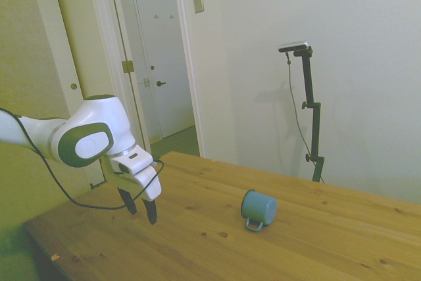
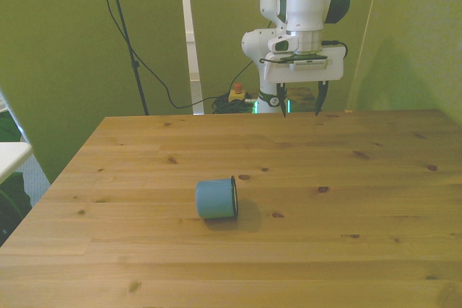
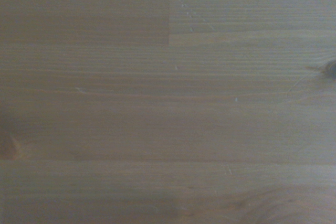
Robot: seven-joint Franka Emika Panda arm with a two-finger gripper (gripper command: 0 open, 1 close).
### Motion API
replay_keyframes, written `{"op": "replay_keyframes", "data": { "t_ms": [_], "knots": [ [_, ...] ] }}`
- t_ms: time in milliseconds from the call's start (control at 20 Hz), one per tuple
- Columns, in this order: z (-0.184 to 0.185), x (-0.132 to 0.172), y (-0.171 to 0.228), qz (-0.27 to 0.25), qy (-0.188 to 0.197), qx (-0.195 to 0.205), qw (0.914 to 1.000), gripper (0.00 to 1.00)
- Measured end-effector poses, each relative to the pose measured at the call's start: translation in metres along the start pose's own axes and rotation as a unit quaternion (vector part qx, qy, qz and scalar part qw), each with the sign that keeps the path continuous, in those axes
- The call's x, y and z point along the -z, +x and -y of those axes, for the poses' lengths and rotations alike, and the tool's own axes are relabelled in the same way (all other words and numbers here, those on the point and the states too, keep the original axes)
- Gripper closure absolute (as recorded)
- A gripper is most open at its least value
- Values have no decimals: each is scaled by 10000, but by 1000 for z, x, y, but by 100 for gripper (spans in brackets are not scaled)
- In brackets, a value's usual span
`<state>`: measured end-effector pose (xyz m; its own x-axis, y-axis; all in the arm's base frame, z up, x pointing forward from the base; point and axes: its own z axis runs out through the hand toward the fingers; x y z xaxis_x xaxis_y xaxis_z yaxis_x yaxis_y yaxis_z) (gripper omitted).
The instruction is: Flip the mug upright
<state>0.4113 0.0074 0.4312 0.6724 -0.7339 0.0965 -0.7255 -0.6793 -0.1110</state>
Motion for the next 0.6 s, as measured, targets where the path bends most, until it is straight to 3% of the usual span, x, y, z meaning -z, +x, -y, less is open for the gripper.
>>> {"op": "replay_keyframes", "data": {
  "t_ms": [300, 600],
  "knots": [
    [0, 1, 17, -213, 23, 61, 9998, 0],
    [10, 18, 92, -985, -146, -308, 9946, 0]
  ]
}}
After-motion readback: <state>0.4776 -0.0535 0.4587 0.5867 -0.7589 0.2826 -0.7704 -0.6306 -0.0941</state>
